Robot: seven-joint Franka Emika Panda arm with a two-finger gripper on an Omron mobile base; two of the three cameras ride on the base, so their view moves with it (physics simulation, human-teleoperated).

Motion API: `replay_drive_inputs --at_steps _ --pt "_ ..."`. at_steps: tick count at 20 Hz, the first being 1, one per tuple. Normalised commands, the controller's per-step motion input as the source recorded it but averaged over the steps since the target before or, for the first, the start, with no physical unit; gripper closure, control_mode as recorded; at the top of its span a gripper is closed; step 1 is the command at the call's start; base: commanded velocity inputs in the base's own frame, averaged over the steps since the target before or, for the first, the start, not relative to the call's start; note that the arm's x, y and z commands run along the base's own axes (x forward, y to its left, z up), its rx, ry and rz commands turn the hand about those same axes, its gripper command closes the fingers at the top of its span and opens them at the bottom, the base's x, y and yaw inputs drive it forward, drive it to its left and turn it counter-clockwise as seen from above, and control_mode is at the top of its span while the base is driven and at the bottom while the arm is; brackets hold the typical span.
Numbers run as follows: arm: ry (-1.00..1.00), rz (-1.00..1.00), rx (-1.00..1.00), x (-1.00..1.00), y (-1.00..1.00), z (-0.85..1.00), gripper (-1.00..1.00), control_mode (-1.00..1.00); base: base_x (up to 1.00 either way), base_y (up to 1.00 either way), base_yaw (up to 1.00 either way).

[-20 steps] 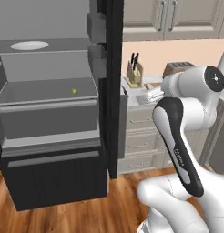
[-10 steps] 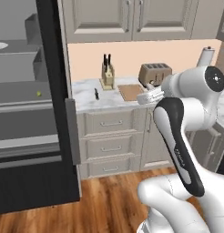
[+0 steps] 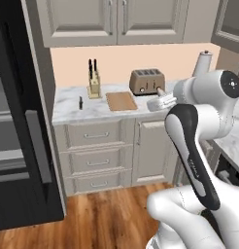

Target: Retrieve the fish from the fridge and place it on the cutting board.

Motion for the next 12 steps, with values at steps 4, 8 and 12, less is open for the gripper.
replay_drive_inputs --at_steps 4,8,12 --pt "0.0 0.0 0.0 0.0 0.0 0.0 1.0 1.0 0.57 -0.19 0.0" --pt "0.0 0.0 0.0 0.0 0.0 0.0 1.0 1.0 0.59 -0.11 0.0" --pt "0.0 0.0 0.0 0.0 0.0 0.0 1.0 1.0 0.62 -0.08 0.0"
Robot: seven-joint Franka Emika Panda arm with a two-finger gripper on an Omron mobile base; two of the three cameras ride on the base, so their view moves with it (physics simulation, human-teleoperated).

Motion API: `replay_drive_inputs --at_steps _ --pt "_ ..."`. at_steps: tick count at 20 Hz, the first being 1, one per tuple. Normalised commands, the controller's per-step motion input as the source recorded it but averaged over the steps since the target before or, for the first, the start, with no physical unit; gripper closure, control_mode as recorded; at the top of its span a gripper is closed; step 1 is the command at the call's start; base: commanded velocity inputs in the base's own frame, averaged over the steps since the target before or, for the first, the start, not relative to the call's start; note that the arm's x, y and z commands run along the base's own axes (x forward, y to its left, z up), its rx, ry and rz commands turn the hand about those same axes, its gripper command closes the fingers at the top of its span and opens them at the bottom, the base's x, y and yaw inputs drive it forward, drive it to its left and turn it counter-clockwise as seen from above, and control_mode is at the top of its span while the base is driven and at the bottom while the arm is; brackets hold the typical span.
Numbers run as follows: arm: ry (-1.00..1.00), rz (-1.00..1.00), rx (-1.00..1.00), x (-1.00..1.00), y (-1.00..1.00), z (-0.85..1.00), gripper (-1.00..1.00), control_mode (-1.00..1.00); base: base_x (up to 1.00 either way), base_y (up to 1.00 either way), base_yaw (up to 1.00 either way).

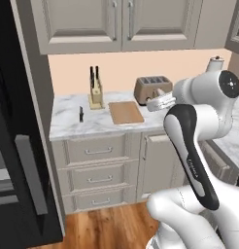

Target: Retrieve the fish from the fridge and place it on the cutting board.

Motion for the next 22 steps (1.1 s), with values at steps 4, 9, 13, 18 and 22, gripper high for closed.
replay_drive_inputs --at_steps 4,9,13,18,22 --pt "0.0 0.0 0.0 0.0 0.0 0.0 1.0 1.0 0.55 -0.01 0.0" --pt "0.0 0.0 0.0 0.0 0.0 0.0 1.0 1.0 0.58 0.0 0.0" --pt "0.0 0.0 0.0 0.0 0.0 0.0 1.0 1.0 0.6 0.0 0.0" --pt "0.0 0.0 0.0 0.0 0.0 0.0 1.0 1.0 0.57 0.0 0.0" --pt "0.0 0.0 0.0 0.0 0.0 0.0 1.0 1.0 0.56 0.0 0.0"
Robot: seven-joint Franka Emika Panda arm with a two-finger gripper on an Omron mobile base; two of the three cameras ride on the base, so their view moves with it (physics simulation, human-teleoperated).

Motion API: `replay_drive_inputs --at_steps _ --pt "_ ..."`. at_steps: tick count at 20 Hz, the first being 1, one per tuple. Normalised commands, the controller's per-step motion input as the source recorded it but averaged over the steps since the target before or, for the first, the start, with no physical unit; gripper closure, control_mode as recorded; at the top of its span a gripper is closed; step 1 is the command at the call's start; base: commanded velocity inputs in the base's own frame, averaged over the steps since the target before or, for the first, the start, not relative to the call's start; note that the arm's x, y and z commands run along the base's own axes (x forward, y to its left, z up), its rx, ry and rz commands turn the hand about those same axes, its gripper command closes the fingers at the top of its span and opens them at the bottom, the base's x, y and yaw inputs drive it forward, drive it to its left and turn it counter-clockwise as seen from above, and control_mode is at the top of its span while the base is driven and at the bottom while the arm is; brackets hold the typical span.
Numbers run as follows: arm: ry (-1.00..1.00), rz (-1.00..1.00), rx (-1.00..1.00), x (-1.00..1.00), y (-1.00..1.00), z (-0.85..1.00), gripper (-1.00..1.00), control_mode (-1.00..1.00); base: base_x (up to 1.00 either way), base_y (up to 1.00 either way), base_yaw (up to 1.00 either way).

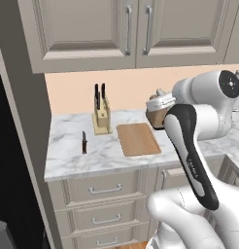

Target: Retrieve the fish from the fridge and place it on the cutting board.

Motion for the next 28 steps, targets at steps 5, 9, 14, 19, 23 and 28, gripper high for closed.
replay_drive_inputs --at_steps 5,9,14,19,23,28 --pt "0.0 0.0 0.0 0.0 0.0 0.0 1.0 1.0 0.5 0.0 0.0" --pt "0.0 0.0 0.0 0.0 0.0 0.0 1.0 1.0 0.41 0.0 0.0" --pt "-0.01 0.0 0.0 0.09 -0.03 -0.15 1.0 -1.0 0.06 0.0 0.0" --pt "0.0 0.0 0.0 0.02 -0.1 -0.29 1.0 -1.0 0.0 0.0 0.0" --pt "0.0 0.0 0.0 0.1 -0.08 -0.37 1.0 -1.0 0.0 0.0 0.0" --pt "0.0 0.0 0.0 0.12 -0.09 -0.42 1.0 -1.0 0.0 0.0 0.0"
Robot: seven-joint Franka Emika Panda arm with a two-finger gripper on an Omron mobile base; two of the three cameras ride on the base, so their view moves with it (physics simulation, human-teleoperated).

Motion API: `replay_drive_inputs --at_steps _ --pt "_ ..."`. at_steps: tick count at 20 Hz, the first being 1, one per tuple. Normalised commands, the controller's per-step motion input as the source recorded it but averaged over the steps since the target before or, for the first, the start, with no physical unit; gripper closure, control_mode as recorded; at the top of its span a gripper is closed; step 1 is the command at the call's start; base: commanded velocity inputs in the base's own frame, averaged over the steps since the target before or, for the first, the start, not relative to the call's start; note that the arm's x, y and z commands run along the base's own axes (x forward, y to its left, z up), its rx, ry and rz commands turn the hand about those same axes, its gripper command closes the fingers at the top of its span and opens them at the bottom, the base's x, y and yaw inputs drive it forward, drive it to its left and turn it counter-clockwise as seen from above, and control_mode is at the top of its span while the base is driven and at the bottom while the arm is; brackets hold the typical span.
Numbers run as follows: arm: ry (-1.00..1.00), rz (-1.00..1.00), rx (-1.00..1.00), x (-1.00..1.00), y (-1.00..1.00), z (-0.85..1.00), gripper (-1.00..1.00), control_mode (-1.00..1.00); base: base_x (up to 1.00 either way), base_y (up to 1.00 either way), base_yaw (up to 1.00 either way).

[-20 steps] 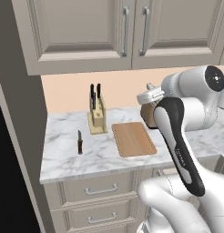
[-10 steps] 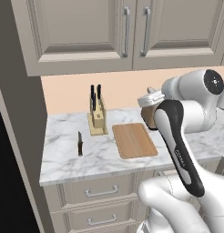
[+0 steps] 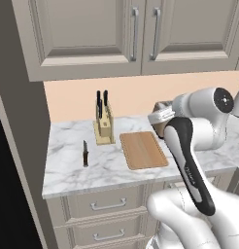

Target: Retrieve the fish from the fridge and place it on the cutting board.

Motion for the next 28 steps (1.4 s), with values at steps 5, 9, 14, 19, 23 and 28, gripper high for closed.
replay_drive_inputs --at_steps 5,9,14,19,23,28 --pt "0.0 0.0 0.0 0.15 -0.12 -0.35 1.0 -1.0 0.0 0.0 0.0" --pt "0.02 -0.01 0.0 0.19 -0.13 -0.33 1.0 -1.0 0.0 0.0 0.0" --pt "0.09 -0.04 0.0 0.19 -0.11 -0.27 1.0 -1.0 0.0 0.0 0.0" --pt "0.11 -0.04 0.0 0.24 -0.05 -0.27 1.0 -1.0 0.0 0.0 0.0" --pt "0.06 -0.01 0.0 0.23 -0.01 -0.36 1.0 -1.0 0.0 0.0 0.0" --pt "0.0 0.0 0.0 0.25 0.0 -0.38 1.0 -1.0 0.0 0.0 0.0"
